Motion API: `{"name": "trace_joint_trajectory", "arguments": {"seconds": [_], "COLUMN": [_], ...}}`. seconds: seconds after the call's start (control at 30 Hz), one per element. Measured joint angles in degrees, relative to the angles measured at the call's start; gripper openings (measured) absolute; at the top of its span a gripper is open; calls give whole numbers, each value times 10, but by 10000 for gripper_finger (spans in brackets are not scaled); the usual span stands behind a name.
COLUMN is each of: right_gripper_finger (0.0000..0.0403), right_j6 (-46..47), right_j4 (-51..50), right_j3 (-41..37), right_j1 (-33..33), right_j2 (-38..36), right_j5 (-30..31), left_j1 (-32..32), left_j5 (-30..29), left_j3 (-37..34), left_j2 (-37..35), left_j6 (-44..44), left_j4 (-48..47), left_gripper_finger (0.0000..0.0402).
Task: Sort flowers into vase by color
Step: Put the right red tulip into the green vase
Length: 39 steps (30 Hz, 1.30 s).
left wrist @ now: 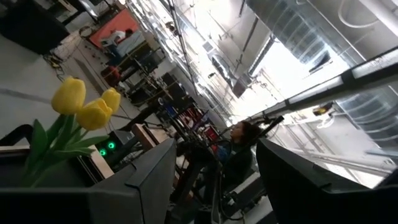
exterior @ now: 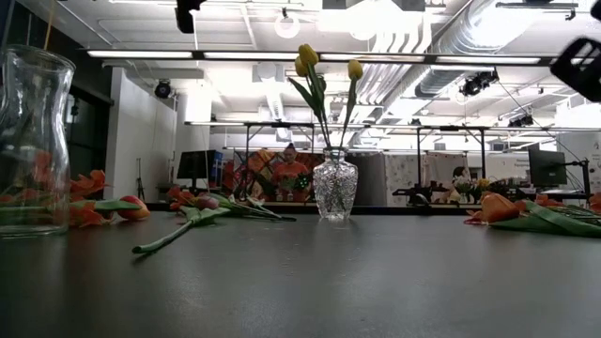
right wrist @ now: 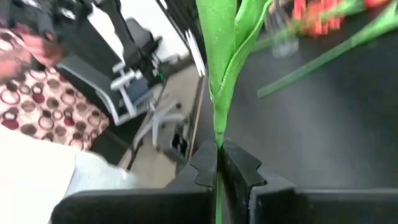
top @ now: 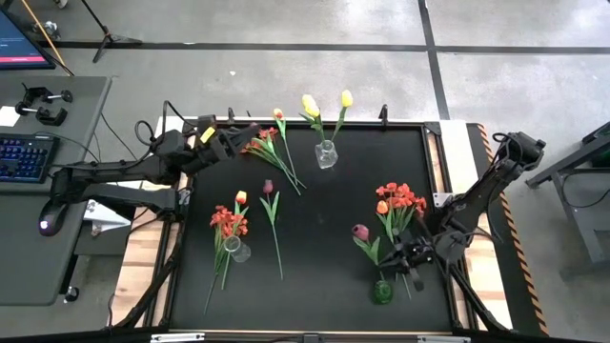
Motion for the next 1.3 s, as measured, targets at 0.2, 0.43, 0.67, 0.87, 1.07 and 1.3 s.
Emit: {"name": "trace_joint_trajectory", "arguments": {"seconds": [0.2,0.43,0.67,0.87,1.07,1.3], "right_gripper_finger": [75,163,184,183,183,183], "right_j6": [26,-18,-110,-166,-167,-137], "right_j4": [-27,-27,-27,-27,-11,41], "right_j3": [0,0,0,0,0,1], "right_j1": [0,-1,-45,-88,-102,-97], "right_j2": [0,0,0,0,0,0], "right_j5": [-1,-1,-1,-6,-44,-111], "left_j1": [0,0,0,0,0,0], "left_j5": [7,7,7,7,7,7], "left_j3": [0,0,0,0,0,0], "left_j2": [0,0,0,0,0,0], "left_j6": [0,0,0,0,0,0], "left_j4": [0,0,0,0,0,0], "left_gripper_finger": [211,211,211,211,211,211]}}
